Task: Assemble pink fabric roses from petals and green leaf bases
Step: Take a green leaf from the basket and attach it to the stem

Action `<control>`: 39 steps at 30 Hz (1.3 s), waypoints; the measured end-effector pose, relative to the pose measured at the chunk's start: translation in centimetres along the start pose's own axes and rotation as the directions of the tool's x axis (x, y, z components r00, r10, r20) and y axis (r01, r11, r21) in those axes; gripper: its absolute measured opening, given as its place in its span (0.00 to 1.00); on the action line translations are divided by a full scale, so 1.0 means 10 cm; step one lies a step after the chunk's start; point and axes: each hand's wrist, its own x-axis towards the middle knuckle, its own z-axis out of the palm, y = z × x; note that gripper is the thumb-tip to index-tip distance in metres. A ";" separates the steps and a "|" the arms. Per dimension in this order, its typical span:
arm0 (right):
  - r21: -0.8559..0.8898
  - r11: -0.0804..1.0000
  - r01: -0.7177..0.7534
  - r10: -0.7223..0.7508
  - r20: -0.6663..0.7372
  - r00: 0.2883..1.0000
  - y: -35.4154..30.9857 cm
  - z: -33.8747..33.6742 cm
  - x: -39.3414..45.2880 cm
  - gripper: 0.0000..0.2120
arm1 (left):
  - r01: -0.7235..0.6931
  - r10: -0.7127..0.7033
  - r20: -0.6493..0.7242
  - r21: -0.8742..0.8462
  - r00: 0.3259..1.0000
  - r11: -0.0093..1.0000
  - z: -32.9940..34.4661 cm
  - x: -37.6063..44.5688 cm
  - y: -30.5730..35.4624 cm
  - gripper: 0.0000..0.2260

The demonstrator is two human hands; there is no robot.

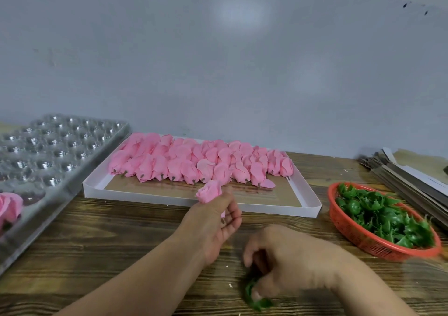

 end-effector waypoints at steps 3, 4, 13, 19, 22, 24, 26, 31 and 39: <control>0.032 0.998 0.054 -0.052 -0.059 0.997 -0.04 0.12 0.08 0.07 | 0.002 -0.003 -0.020 -0.047 1.000 0.999 -0.01 0.02 0.03 0.12; 0.049 0.997 0.055 -0.050 -0.092 0.995 -0.04 0.13 0.10 0.04 | -0.002 0.001 -0.013 -0.048 1.000 0.999 -0.01 0.02 0.03 0.13; 0.889 0.432 0.154 0.327 -0.313 0.891 -0.02 0.30 0.28 0.16 | -0.040 0.039 -0.020 -0.050 0.999 0.998 0.00 0.02 0.06 0.22; 0.985 0.117 0.130 0.369 -0.164 0.915 0.02 0.32 0.34 0.17 | -0.139 0.140 0.039 -0.030 0.989 0.990 -0.01 0.01 0.10 0.23; 0.993 0.000 0.119 0.352 -0.112 0.929 0.01 0.34 0.35 0.16 | -0.236 0.228 0.082 0.104 0.970 0.966 0.02 -0.01 0.04 0.23; 0.990 -0.041 0.132 0.345 -0.110 0.932 -0.01 0.35 0.37 0.15 | -0.308 0.287 0.124 0.216 0.950 0.926 0.02 -0.04 0.00 0.23; 0.986 -0.063 0.154 0.311 -0.127 0.942 -0.04 0.35 0.37 0.15 | -0.363 0.320 0.197 0.257 0.927 0.896 0.02 -0.09 -0.01 0.26; 0.977 -0.086 0.196 0.246 -0.170 0.954 -0.11 0.33 0.36 0.19 | -0.378 0.308 0.297 0.217 0.904 0.900 0.02 -0.15 0.00 0.26; 0.950 0.139 0.281 0.216 -0.306 0.927 -0.15 0.31 0.29 0.17 | -0.419 0.335 0.300 0.285 0.893 0.862 -0.01 -0.13 0.01 0.20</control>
